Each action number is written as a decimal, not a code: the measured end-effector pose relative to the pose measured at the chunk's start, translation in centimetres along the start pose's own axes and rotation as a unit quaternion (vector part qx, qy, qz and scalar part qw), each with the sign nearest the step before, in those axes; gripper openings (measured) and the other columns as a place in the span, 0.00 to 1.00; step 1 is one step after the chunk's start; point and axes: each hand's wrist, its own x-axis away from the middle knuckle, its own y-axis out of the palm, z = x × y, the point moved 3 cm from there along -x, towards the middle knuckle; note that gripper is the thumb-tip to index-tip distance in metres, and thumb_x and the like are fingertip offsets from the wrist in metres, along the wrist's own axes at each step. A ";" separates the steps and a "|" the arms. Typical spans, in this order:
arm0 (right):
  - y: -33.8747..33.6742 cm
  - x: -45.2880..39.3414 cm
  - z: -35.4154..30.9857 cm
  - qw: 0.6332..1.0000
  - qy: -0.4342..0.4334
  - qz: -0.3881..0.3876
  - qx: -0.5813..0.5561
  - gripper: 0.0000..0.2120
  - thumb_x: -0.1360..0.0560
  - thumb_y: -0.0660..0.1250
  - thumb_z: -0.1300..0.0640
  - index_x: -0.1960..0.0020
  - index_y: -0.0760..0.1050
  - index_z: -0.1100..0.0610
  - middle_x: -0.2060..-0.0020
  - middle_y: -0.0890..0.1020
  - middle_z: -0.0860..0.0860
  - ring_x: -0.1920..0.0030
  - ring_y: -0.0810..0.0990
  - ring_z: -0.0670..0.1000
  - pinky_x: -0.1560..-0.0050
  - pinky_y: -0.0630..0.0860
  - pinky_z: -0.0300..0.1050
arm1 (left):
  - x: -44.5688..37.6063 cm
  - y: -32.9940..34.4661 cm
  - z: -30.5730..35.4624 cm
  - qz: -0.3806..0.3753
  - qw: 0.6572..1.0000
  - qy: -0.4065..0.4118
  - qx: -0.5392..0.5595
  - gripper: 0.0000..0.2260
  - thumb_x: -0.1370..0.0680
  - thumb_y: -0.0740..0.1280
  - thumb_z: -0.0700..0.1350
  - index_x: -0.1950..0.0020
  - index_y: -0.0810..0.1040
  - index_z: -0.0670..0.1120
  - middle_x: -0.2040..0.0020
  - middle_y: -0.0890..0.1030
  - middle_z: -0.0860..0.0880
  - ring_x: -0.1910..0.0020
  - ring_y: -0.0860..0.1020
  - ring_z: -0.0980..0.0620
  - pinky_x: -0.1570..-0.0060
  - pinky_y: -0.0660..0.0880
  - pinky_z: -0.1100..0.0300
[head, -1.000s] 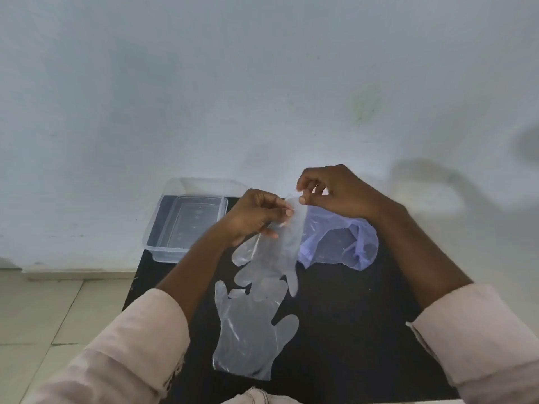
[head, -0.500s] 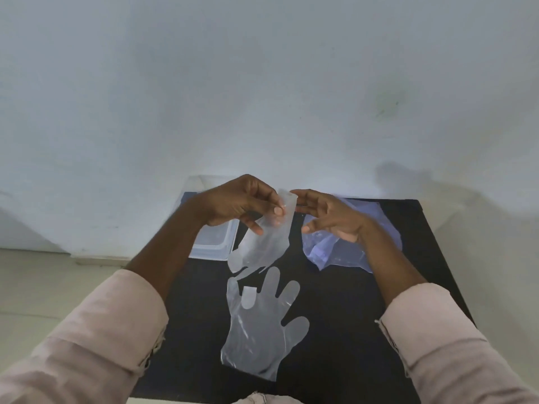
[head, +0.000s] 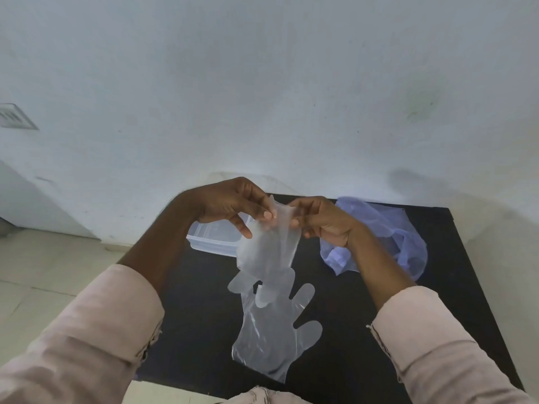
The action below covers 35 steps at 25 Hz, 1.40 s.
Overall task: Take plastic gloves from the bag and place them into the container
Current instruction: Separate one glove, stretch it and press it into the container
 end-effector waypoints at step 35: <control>9.6 -2.4 -1.3 0.946 -0.026 0.324 0.011 0.06 0.22 0.65 0.63 0.57 0.79 0.59 0.59 0.85 0.57 0.59 0.85 0.55 0.58 0.82 0.43 | 3.6 -5.3 -9.8 0.234 0.944 0.062 0.223 0.10 0.21 0.66 0.47 0.52 0.82 0.42 0.56 0.85 0.45 0.56 0.84 0.49 0.55 0.82 0.55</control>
